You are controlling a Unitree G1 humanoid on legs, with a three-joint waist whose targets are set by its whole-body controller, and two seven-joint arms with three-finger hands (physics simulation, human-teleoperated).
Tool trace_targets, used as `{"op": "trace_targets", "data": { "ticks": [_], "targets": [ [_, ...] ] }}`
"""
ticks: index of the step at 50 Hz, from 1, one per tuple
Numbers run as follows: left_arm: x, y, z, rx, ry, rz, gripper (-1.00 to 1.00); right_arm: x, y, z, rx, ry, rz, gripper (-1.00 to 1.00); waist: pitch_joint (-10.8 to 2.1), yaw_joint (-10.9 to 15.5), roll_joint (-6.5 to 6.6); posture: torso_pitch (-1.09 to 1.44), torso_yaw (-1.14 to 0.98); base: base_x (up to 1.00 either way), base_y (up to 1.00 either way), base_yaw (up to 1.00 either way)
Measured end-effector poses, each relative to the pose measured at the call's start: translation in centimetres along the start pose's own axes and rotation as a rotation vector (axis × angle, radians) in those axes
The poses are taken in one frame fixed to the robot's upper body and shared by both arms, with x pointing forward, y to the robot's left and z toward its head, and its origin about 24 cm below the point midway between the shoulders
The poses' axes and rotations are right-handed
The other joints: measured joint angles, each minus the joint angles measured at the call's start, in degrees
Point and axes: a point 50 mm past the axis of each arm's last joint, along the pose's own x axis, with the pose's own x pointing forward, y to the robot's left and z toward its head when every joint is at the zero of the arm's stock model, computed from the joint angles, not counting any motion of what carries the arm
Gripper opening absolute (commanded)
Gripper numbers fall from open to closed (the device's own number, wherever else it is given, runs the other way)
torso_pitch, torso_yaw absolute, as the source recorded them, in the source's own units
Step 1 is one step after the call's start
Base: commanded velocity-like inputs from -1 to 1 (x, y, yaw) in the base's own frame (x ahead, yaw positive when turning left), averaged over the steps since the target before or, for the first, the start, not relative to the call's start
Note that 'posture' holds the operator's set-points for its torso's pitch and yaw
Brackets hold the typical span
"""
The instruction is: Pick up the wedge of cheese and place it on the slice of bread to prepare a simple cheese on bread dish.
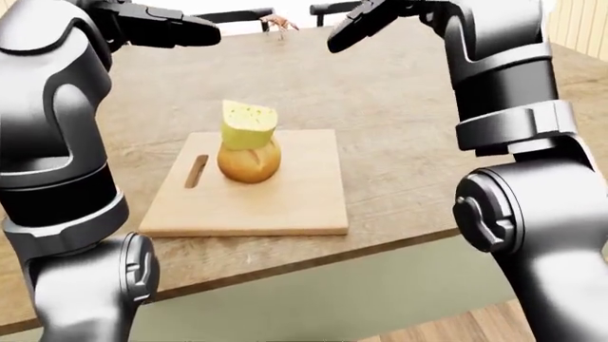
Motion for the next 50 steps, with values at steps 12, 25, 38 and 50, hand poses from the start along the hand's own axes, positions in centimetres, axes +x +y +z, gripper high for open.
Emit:
{"op": "trace_targets", "data": {
  "ticks": [12, 25, 38, 50],
  "targets": [
    [-0.3, -1.1, 3.6, -0.008, -0.057, -0.023, 1.0, -1.8, -2.5, 2.7, -0.009, -0.048, -0.074, 1.0, 0.53, 0.32, -0.87, 0.0, 0.0, 0.0, 0.0, 0.0],
    [-0.2, -2.3, 6.2, -0.003, -0.096, -0.047, 1.0, -2.8, -4.0, 4.9, -0.01, -0.093, -0.118, 1.0, 1.02, 0.39, -1.04, 0.0, 0.0, 0.0, 0.0, 0.0],
    [-0.4, -2.2, 8.0, 0.016, -0.123, -0.046, 1.0, -3.1, -4.2, 6.7, -0.028, -0.112, -0.12, 1.0, 1.32, 0.39, -1.25, 0.0, 0.0, 0.0, 0.0, 0.0],
    [-0.6, -2.1, 8.8, 0.021, -0.135, -0.044, 1.0, -3.4, -4.4, 7.6, -0.039, -0.124, -0.123, 1.0, 1.56, 0.39, -1.32, 0.0, 0.0, 0.0, 0.0, 0.0]
  ]
}}
